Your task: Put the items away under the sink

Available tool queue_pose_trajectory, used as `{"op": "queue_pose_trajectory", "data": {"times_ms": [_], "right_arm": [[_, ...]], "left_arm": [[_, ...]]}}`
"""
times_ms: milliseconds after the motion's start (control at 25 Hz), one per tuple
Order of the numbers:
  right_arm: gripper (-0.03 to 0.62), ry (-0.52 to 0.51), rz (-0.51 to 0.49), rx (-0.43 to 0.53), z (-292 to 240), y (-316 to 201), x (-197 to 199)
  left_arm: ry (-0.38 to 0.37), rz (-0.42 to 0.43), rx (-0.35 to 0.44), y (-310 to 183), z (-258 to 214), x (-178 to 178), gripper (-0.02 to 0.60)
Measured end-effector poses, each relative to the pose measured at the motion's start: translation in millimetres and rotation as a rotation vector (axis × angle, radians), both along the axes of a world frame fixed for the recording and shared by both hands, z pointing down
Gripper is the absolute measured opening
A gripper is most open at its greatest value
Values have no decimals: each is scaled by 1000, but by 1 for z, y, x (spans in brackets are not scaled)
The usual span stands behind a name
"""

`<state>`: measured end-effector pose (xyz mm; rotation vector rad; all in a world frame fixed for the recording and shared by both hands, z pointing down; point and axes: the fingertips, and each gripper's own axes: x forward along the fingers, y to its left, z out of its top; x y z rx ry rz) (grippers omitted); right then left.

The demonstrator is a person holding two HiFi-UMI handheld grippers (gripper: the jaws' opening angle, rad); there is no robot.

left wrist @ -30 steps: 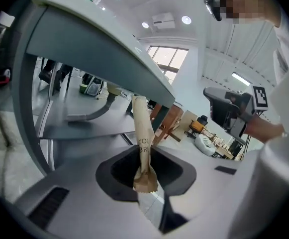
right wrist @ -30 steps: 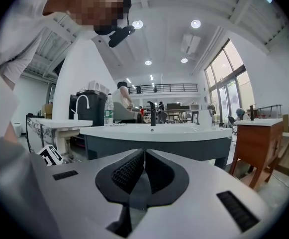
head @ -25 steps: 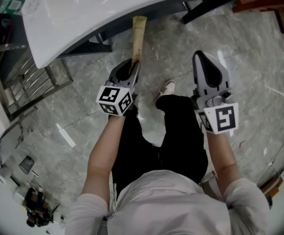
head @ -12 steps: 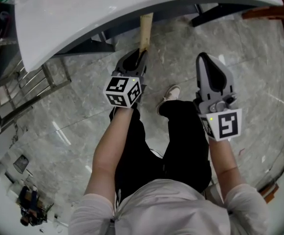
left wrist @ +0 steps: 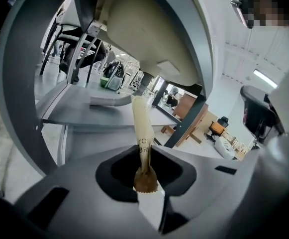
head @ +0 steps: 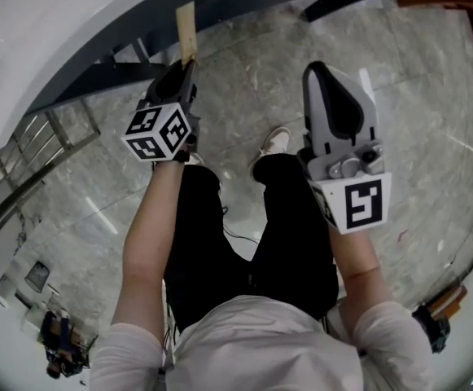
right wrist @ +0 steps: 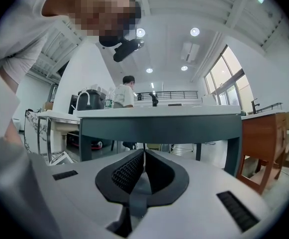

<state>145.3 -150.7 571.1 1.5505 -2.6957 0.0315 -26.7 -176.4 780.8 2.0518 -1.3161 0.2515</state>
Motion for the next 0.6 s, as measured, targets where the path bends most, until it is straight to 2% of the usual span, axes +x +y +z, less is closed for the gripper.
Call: {"op": "queue_pose_trajectory", "data": {"times_ms": [120, 360, 600], "right_arm": [[37, -8, 20, -11, 4, 2, 12], [37, -14, 43, -8, 12, 0, 26], [37, -19, 47, -6, 17, -6, 33]], "left_arm": [[-56, -6, -23, -4, 15, -11, 67], [-82, -9, -37, -26, 30, -12, 69], [-105, 41, -60, -49, 37, -1, 69]]}}
